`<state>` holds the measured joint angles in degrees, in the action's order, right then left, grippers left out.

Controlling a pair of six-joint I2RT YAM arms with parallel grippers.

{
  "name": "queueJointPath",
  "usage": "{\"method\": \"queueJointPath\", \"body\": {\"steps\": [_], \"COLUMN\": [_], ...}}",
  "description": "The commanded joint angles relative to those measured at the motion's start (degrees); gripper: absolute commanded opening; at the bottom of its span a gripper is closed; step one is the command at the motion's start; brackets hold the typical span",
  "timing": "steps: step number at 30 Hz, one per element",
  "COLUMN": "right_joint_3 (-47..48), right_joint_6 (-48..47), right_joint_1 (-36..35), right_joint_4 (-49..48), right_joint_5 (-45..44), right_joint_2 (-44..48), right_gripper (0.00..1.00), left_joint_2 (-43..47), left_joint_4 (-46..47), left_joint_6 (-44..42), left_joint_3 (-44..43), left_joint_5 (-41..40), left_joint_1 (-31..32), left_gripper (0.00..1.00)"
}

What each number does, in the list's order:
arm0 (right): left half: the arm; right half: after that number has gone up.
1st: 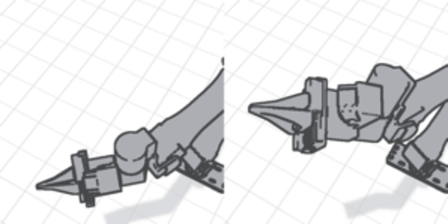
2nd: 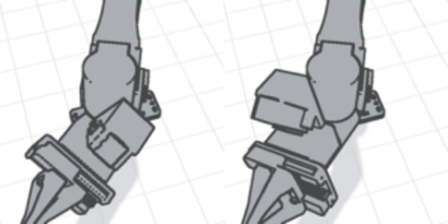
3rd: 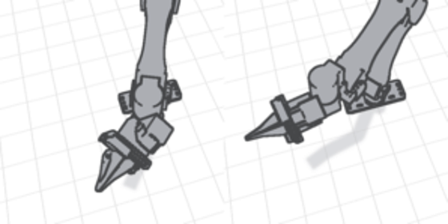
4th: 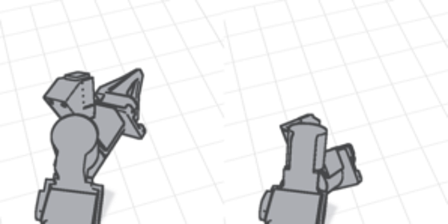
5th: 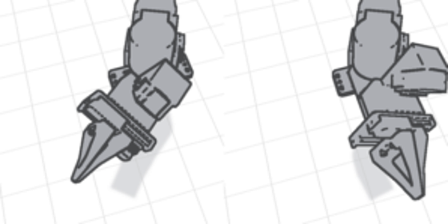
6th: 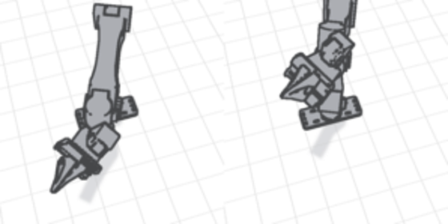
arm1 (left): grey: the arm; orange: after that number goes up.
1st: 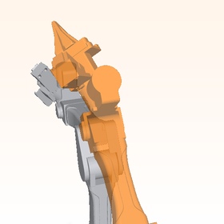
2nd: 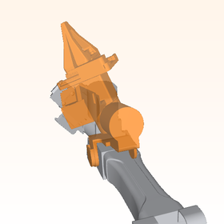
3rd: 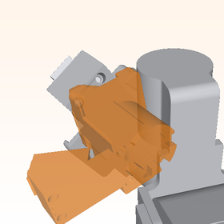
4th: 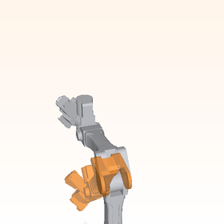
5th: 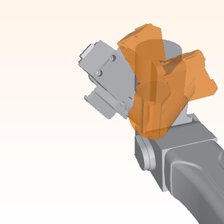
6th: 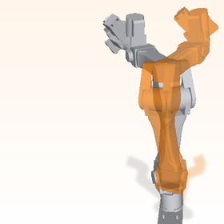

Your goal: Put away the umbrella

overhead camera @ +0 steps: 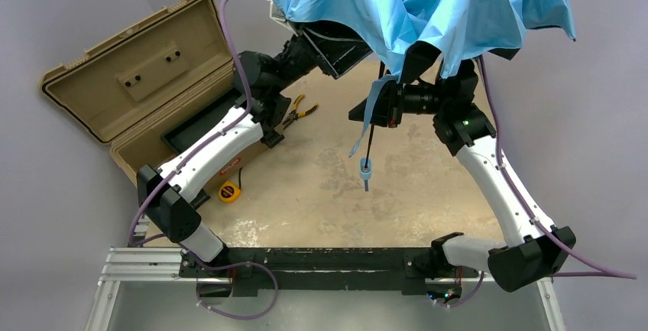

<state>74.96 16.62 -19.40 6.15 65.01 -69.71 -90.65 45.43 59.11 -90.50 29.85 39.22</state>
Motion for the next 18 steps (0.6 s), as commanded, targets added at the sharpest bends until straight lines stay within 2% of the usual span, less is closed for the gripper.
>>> {"method": "queueJointPath", "body": {"steps": [1, 5, 10, 15, 18], "right_joint_3": [1.37, 1.35, 1.64, 1.32, 1.19], "right_joint_6": [-1.95, -2.28, -3.03, -3.42, -3.91], "right_joint_1": [-0.64, -1.05, -1.40, -1.79, -1.85], "right_joint_4": [-1.82, -1.48, -0.76, -0.35, 0.15], "right_joint_5": [-1.58, -1.89, -2.39, -2.83, -3.11], "right_joint_2": [0.39, 0.36, 0.70, 0.72, 0.74], "right_gripper": [0.00, 0.00, 0.00, 0.00, 0.00], "left_joint_2": [-2.15, -2.84, -3.46, -5.15, -6.84], "left_joint_4": [-3.13, -7.48, -17.69, -15.04, -14.84], "left_joint_6": [-4.66, -9.31, -14.31, -13.75, -12.93], "left_joint_3": [-4.92, -6.89, -10.41, -11.74, -14.93], "left_joint_5": [-4.79, -9.60, -14.57, -15.11, -13.71], "left_joint_1": [1.48, 3.15, 4.02, 4.03, 4.02], "left_gripper": [0.73, 0.73, 0.70, 0.69, 0.63]}}
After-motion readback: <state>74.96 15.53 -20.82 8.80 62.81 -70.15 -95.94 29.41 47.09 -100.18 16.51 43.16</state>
